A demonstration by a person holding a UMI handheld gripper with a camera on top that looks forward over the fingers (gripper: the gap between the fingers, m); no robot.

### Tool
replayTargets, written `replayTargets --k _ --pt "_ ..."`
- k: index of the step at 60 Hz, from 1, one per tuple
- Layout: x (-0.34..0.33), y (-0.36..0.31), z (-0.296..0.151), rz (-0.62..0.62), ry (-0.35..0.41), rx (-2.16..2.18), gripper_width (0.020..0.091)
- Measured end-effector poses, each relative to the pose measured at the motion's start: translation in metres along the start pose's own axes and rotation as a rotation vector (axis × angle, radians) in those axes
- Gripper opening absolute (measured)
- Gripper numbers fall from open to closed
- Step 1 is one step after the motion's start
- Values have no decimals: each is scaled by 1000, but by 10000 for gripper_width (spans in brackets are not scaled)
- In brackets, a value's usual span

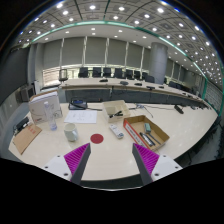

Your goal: Pour water

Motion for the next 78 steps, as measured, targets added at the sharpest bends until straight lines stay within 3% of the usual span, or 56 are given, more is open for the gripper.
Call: replayTargets --k 20,44,58,72,78 --pt "26 -74 12 -88 -27 -3 859" --pt "101 -292 -4 -259 36 -55 861" --pt "208 -401 -28 -244 105 -19 863" --pt "316 -445 -55 -163 195 -27 862" --pt "354 -450 -56 -121 199 -39 797"
Point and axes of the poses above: the point between the fingertips, and its own axes, seen from behind it with the camera up: y to the right, z down, x forward, the way the camera looks, the point moved 1 cm from there along -x, backward, against the way the camera looks, and after that the axes turned 2 degrees about -z, right-handed, at the moved point
